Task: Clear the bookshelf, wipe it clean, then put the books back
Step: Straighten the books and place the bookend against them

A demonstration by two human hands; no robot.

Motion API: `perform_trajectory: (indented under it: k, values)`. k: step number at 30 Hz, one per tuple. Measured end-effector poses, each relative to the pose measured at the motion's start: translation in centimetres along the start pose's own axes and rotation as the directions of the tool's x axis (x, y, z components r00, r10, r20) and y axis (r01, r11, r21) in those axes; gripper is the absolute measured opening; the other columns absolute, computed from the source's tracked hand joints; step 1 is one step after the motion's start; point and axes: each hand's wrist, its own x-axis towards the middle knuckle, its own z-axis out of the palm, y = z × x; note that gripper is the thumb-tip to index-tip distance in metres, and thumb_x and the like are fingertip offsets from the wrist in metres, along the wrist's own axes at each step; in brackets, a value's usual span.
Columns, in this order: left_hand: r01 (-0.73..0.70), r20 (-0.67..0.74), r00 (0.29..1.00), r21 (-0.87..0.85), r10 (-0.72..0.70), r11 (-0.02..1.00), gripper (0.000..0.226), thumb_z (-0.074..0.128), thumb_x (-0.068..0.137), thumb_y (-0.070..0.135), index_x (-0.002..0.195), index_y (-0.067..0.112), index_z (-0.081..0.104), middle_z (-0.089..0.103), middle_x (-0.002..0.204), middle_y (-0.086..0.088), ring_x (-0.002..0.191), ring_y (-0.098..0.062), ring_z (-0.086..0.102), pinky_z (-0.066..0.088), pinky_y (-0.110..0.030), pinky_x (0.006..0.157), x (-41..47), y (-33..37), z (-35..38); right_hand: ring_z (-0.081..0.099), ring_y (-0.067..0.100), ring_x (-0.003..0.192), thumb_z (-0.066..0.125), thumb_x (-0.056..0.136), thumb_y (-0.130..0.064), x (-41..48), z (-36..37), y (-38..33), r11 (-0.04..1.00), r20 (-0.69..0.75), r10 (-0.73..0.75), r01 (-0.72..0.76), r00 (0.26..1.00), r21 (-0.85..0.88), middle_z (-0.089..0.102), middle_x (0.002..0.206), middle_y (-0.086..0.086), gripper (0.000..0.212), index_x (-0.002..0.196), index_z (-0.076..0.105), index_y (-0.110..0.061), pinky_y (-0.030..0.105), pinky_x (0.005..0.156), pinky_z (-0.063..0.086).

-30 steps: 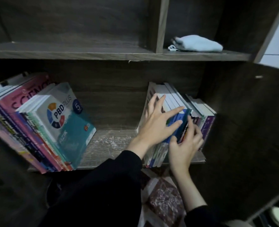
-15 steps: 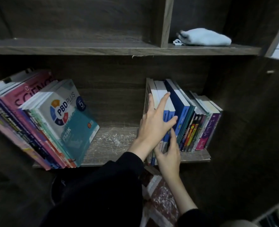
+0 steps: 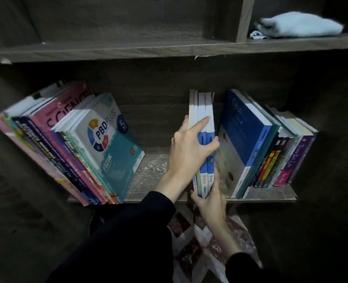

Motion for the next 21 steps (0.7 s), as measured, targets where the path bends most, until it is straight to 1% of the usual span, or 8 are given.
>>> perform_trajectory:
  k: [1, 4, 9, 13, 15, 17, 19, 21]
  values:
    - [-0.004, 0.002, 1.000, -0.009, 0.004, 1.000, 0.054, 0.068, 0.082, 0.038, 0.134, 0.029, 0.055, 0.044, 0.145, -0.014, 0.117, -0.022, 0.057, 0.044, -0.035, 0.105, 0.1, -0.5, -0.5, 0.050, -0.002, 0.076, 0.073, 0.076, -0.011, -0.2, 0.5, -0.3, 1.000, 0.010, -0.002, 0.002, 1.000, 0.007, 0.054, 0.097, -0.016, 0.096, 0.152, 0.017, -0.030, 0.009, 0.064, 0.031]
    - [0.004, -0.043, 0.999, 0.028, -0.002, 1.000, 0.054, 0.067, 0.081, 0.038, 0.133, 0.029, 0.056, 0.048, 0.142, -0.012, 0.122, -0.022, 0.054, 0.047, -0.041, 0.100, 0.1, -1.7, -2.3, 0.052, -0.016, 0.069, 0.074, 0.077, -0.012, -0.5, 2.8, -0.9, 0.998, 0.059, -0.038, 0.035, 0.997, 0.054, 0.056, 0.092, -0.021, 0.096, 0.151, 0.017, -0.034, -0.001, 0.062, 0.033]
    - [0.053, -0.134, 0.990, 0.097, -0.039, 0.994, 0.053, 0.068, 0.080, 0.037, 0.132, 0.031, 0.057, 0.051, 0.140, -0.012, 0.131, -0.022, 0.046, 0.043, -0.042, 0.103, 0.2, -4.9, -6.4, 0.059, 0.006, 0.085, 0.073, 0.080, -0.018, -1.1, 7.5, -3.1, 0.995, 0.159, -0.071, 0.059, 0.985, 0.079, 0.065, 0.109, -0.008, 0.096, 0.149, 0.011, -0.042, 0.006, 0.067, 0.035]
    - [0.078, -0.168, 0.985, 0.175, -0.048, 0.981, 0.051, 0.069, 0.082, 0.034, 0.132, 0.028, 0.057, 0.053, 0.139, -0.008, 0.134, -0.018, 0.042, 0.037, -0.035, 0.109, 0.0, -7.2, -10.2, 0.065, 0.019, 0.101, 0.072, 0.080, -0.023, -1.9, 12.2, -5.0, 0.988, 0.249, -0.122, 0.094, 0.961, 0.122, 0.064, 0.124, 0.000, 0.098, 0.141, 0.002, -0.054, 0.022, 0.078, 0.046]
    - [0.087, -0.184, 0.982, 0.201, -0.050, 0.976, 0.050, 0.068, 0.083, 0.033, 0.132, 0.026, 0.058, 0.055, 0.136, -0.005, 0.131, -0.017, 0.045, 0.038, -0.032, 0.108, -0.2, -8.3, -12.2, 0.062, 0.021, 0.109, 0.073, 0.082, -0.026, -2.4, 14.2, -6.1, 0.981, 0.307, -0.155, 0.110, 0.939, 0.159, 0.060, 0.130, 0.000, 0.100, 0.139, -0.003, -0.057, 0.027, 0.083, 0.047]
    - [0.117, -0.224, 0.973, 0.249, -0.060, 0.962, 0.051, 0.067, 0.084, 0.037, 0.133, 0.027, 0.056, 0.058, 0.131, -0.001, 0.118, -0.016, 0.055, 0.041, -0.026, 0.098, -0.2, -9.3, -13.9, 0.055, 0.022, 0.120, 0.074, 0.082, -0.033, -2.5, 15.4, -6.9, 0.974, 0.346, -0.202, 0.152, 0.916, 0.167, 0.052, 0.140, -0.001, 0.104, 0.137, -0.009, -0.064, 0.027, 0.089, 0.043]
    - [0.133, -0.261, 0.965, 0.458, -0.010, 0.879, 0.054, 0.063, 0.085, 0.047, 0.134, 0.027, 0.053, 0.060, 0.125, -0.002, 0.103, -0.020, 0.060, 0.046, -0.030, 0.082, 0.0, -10.1, -14.8, 0.048, 0.020, 0.128, 0.074, 0.080, -0.040, -2.3, 15.7, -6.9, 0.970, 0.372, -0.230, 0.184, 0.899, 0.157, 0.045, 0.146, 0.001, 0.106, 0.136, -0.012, -0.064, 0.024, 0.093, 0.038]
    - [0.089, -0.234, 0.967, 0.689, 0.104, 0.719, 0.056, 0.059, 0.086, 0.055, 0.132, 0.024, 0.054, 0.059, 0.124, -0.007, 0.103, -0.027, 0.054, 0.044, -0.034, 0.072, 0.2, -10.2, -14.7, 0.047, 0.020, 0.128, 0.077, 0.077, -0.040, -1.7, 15.5, -6.6, 0.972, 0.385, -0.227, 0.180, 0.895, 0.154, 0.046, 0.145, 0.003, 0.108, 0.140, -0.009, -0.058, 0.024, 0.096, 0.039]
